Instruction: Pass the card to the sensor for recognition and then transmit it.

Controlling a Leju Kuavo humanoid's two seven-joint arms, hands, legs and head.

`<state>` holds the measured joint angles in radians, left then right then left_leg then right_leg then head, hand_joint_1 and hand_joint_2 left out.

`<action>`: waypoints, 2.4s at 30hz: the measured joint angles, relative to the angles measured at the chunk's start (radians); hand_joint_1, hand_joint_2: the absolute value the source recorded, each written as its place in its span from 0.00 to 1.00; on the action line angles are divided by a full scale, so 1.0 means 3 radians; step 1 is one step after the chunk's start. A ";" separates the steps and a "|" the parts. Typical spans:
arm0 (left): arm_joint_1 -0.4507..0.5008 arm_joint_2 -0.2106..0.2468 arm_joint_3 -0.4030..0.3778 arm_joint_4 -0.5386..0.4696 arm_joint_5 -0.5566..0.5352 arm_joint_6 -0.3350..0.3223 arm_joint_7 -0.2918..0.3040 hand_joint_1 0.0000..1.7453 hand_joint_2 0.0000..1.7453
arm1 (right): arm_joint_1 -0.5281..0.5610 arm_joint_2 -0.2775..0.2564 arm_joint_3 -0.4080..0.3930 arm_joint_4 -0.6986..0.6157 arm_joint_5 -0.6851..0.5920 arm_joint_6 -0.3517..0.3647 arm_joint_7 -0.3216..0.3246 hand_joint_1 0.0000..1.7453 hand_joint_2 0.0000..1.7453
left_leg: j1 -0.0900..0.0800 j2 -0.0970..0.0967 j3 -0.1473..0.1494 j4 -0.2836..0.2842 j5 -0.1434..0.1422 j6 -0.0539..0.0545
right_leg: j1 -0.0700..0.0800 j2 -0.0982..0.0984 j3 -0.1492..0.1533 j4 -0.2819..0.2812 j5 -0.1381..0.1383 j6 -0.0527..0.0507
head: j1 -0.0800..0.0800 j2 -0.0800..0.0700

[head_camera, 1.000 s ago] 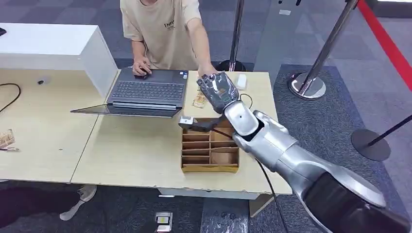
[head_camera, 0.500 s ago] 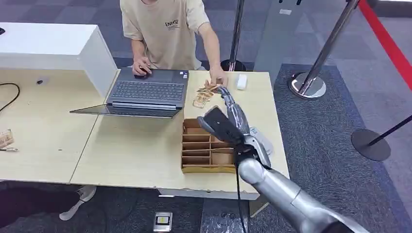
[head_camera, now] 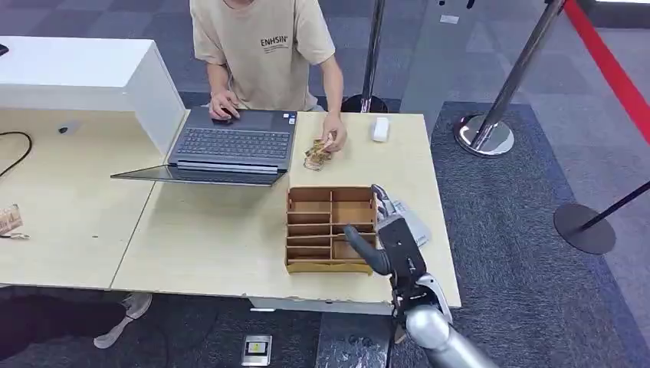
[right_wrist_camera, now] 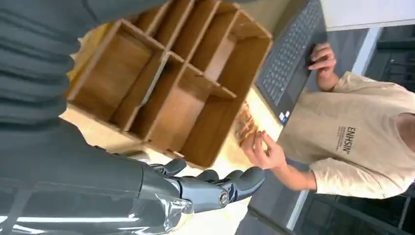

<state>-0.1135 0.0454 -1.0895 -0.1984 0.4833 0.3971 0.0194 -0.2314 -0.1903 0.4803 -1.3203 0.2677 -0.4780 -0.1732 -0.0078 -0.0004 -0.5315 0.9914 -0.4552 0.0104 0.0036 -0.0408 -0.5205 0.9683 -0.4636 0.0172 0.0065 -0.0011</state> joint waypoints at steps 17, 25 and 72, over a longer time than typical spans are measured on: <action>-0.0005 0.0003 0.0001 -0.0001 -0.0019 0.0003 0.0019 0.00 1.00 | 0.0097 -0.0074 0.0197 -0.0005 0.1792 -0.0528 0.0487 0.00 1.00 | 0.0000 0.0001 0.0000 0.0000 0.0000 0.0000 | 0.0000 0.0000 0.0000 0.0001 0.0000 0.0000 | 0.0000 0.0000; -0.0027 0.0003 0.0001 -0.0001 -0.0031 0.0003 0.0028 0.00 1.00 | 0.0048 -0.0079 0.0327 0.0044 0.2308 -0.0540 0.0676 0.00 1.00 | 0.0000 0.0001 -0.0001 0.0000 0.0000 0.0000 | 0.0000 0.0000 0.0000 0.0001 0.0000 0.0000 | 0.0000 0.0000; -0.0158 -0.0005 0.0000 -0.0001 -0.0135 -0.0079 0.0071 0.00 1.00 | -0.0765 -0.0102 0.0829 0.0769 0.2403 0.0324 0.0913 0.96 1.00 | 0.0000 0.0002 -0.0001 0.0000 0.0002 -0.0001 | 0.0000 0.0000 0.0000 0.0002 0.0000 0.0000 | 0.0000 0.0000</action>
<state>-0.1608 0.0439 -1.0895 -0.1987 0.4429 0.3735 0.0408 -0.4609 -0.2209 0.7290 -1.0895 0.9888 -0.3807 0.1007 -0.0078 0.0002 -0.5317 0.9914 -0.4545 0.0100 0.0036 -0.0409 -0.5206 0.9690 -0.4635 0.0171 0.0065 -0.0011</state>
